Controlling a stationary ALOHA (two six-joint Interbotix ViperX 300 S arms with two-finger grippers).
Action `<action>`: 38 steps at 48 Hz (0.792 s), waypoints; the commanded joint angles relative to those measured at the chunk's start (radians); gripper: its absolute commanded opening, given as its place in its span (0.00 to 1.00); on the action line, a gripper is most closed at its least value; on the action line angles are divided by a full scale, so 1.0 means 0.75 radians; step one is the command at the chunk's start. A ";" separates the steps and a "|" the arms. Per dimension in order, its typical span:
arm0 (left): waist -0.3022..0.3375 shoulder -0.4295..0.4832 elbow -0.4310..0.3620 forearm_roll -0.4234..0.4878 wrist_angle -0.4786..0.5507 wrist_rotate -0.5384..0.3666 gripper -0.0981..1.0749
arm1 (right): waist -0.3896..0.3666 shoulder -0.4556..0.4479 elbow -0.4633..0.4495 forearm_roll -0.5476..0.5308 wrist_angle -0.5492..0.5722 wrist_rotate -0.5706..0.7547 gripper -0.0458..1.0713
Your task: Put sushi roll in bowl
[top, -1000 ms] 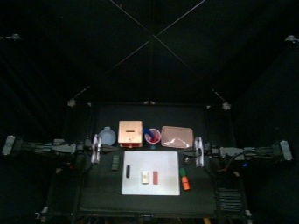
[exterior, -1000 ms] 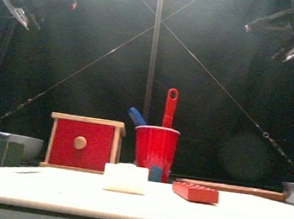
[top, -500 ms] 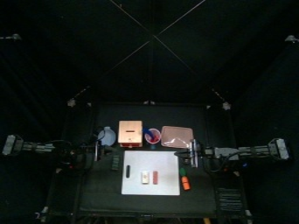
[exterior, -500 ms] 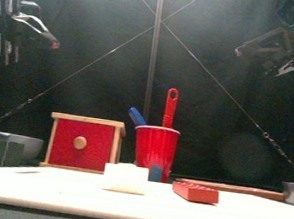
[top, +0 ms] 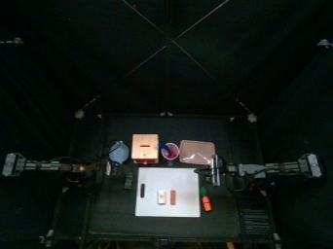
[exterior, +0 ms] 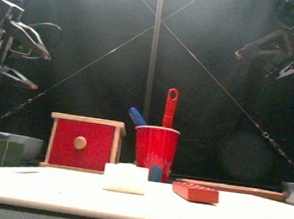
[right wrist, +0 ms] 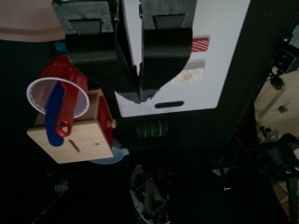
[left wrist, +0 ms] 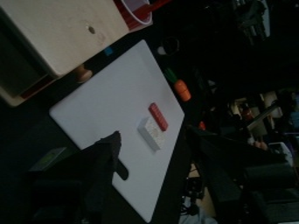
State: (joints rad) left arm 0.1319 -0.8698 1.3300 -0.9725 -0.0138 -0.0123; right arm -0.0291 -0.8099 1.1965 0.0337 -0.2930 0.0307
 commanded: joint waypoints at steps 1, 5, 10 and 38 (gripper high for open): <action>0.047 0.061 -0.059 0.012 0.031 0.006 0.91 | -0.008 0.002 -0.014 0.004 -0.010 0.000 0.08; 0.082 0.121 -0.100 0.035 0.119 0.004 0.91 | -0.010 0.002 -0.012 0.004 -0.010 0.002 0.08; 0.108 0.172 -0.147 0.065 0.196 0.004 0.91 | -0.010 0.002 -0.012 0.004 -0.010 0.002 0.08; 0.403 0.202 -0.282 0.368 0.509 -0.010 0.91 | -0.016 0.002 -0.012 0.055 -0.010 0.002 0.08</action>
State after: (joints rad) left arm 0.4249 -0.7210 1.1628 -0.7256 0.3298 -0.0153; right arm -0.0383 -0.8099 1.2011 0.0706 -0.2930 0.0307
